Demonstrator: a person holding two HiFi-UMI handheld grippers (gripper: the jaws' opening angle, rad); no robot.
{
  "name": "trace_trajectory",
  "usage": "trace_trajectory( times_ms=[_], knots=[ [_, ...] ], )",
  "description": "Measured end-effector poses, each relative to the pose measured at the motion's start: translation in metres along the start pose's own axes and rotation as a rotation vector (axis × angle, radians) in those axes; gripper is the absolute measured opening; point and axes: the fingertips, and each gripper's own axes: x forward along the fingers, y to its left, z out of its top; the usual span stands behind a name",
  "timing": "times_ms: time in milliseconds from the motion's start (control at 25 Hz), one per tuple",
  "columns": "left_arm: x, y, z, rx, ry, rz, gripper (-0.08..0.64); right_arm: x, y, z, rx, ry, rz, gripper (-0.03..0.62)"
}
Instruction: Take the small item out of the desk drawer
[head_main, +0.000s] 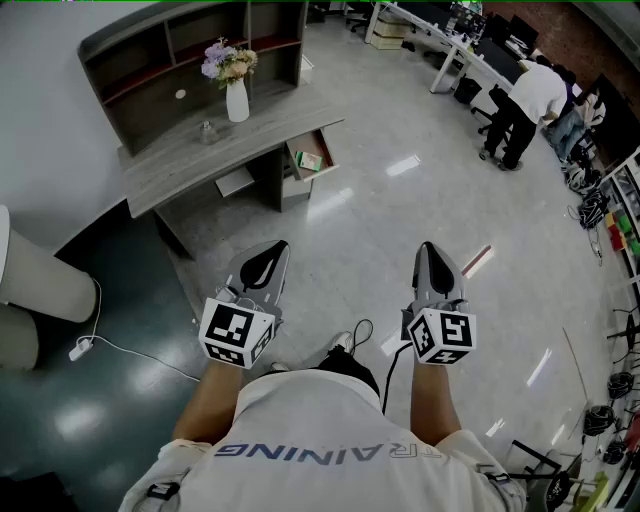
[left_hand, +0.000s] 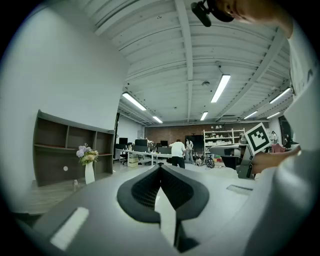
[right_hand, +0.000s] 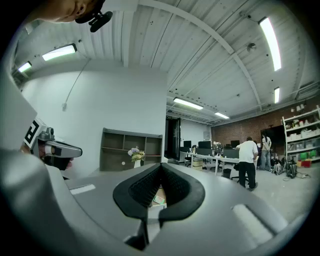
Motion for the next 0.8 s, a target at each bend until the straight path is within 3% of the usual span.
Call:
trace_trajectory(
  times_ms=[800],
  knots=[
    [0.007, 0.011, -0.010, -0.038, 0.019, 0.005, -0.002, 0.010, 0.004, -0.002, -0.040, 0.022, -0.001, 0.014]
  ],
)
